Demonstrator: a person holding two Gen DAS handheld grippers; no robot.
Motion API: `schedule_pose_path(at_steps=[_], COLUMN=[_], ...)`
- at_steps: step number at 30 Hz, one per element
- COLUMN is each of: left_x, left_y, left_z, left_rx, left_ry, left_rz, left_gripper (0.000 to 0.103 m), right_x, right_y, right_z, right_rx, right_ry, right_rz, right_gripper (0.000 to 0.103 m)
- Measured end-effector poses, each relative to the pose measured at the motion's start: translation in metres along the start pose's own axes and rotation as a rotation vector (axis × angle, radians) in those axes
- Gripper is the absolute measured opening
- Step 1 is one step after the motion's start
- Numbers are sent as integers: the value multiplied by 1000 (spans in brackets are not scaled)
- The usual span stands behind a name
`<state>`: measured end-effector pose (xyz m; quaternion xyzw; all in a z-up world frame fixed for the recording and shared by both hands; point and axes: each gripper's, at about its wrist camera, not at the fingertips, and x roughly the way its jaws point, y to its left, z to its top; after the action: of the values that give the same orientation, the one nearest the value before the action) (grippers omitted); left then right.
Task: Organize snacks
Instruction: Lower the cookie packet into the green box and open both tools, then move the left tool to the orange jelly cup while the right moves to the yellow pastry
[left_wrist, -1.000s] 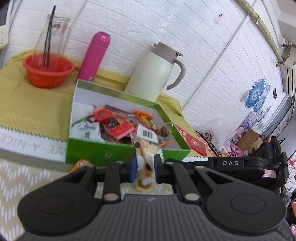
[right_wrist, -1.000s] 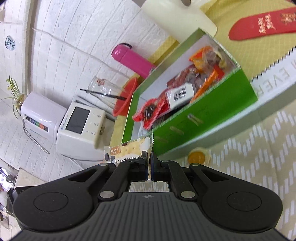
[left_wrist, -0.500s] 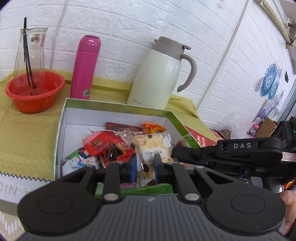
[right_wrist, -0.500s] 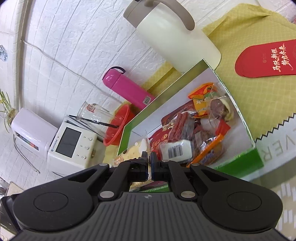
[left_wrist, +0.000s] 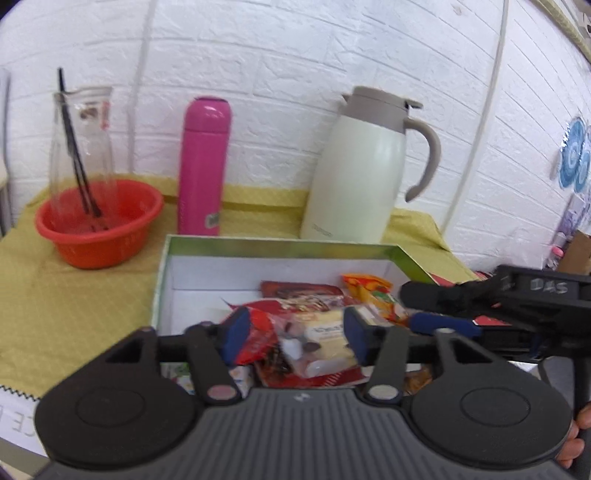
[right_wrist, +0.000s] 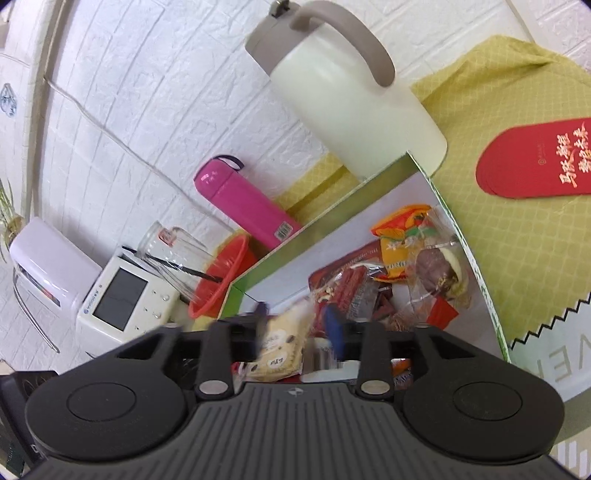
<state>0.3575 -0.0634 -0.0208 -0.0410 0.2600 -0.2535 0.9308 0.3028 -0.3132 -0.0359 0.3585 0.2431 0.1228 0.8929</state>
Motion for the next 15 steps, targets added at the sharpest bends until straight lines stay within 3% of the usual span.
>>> schedule_pose_path(at_steps=[4,9,12,15], left_x=[-20,-75,-95,-93], left_y=[13,20,20,16], left_z=[-2,-23,-45,-65], left_rx=[-32,31,93,158], left_ry=[-33,-137,-157,-96], left_rz=[43,170,256,335], left_gripper=[57,67,72,74], right_x=[-16,-57,-74,-71], right_y=[22,46,54,55], right_z=[-1,-31,-59,-83], right_rx=[-138,-374,-531,-622], right_ry=[-8,-9,0,41], right_rz=[22,77,17,-93], right_gripper=[99,103,103,103])
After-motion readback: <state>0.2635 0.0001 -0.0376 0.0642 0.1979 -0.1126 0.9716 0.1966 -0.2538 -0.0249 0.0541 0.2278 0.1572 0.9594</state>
